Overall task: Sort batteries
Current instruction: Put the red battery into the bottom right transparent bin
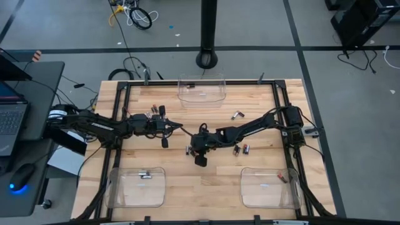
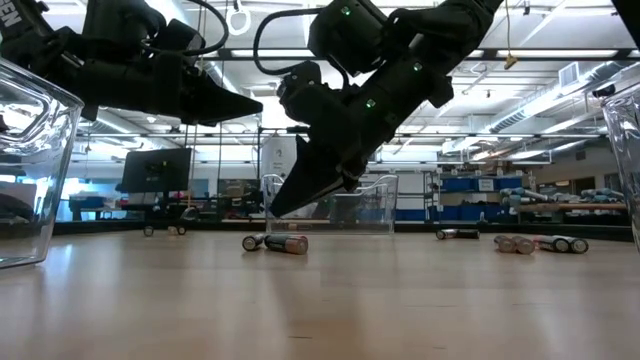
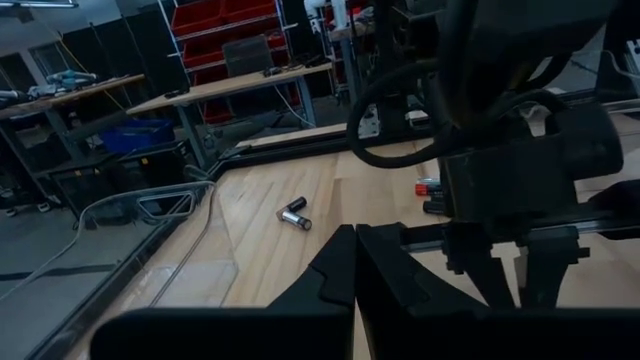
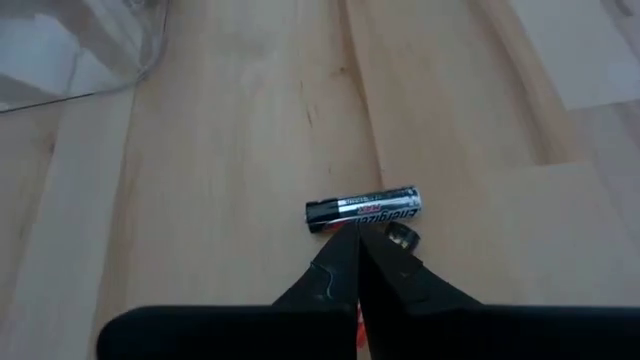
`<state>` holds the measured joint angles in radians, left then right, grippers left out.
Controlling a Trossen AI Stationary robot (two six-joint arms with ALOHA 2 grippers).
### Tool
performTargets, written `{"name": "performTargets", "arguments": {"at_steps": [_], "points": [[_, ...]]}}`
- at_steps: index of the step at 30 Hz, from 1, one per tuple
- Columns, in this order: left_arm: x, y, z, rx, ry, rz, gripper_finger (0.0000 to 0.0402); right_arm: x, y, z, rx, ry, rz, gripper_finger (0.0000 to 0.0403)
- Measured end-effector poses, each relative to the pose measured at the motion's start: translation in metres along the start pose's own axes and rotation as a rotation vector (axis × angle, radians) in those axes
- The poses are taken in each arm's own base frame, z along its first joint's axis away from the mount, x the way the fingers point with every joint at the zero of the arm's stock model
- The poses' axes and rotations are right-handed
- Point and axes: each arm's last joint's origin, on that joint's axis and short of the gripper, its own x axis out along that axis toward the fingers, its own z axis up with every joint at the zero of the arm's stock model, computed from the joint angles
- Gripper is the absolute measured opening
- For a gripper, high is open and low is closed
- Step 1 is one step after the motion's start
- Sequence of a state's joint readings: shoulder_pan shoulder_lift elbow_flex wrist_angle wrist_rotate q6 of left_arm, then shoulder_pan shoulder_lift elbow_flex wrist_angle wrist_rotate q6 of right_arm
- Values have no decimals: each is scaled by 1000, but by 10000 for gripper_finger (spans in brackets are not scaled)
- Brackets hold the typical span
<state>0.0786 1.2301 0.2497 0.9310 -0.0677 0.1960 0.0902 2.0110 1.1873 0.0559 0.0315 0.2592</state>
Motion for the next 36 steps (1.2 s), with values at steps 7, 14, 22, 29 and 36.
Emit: {"name": "performTargets", "arguments": {"at_steps": [7, 14, 22, 29, 36], "points": [[0, 0, 0, -1, 3, -1, 13, 14, -3, -4, 1, -23, 34, 10], [0, 0, -1, -5, 10, -2, 13, 15, -5, -5, 8, -17, 30, 11], [0, 0, -1, -4, 10, -2, 13, 15, -10, -8, 16, 21, 10, 11], [0, 0, -1, -4, 9, -2, 13, 14, -14, -7, 5, 20, 1, 18], [0, 0, -1, -4, 10, -2, 13, -7, -14, 8, 6, -14, -57, 48]]}}
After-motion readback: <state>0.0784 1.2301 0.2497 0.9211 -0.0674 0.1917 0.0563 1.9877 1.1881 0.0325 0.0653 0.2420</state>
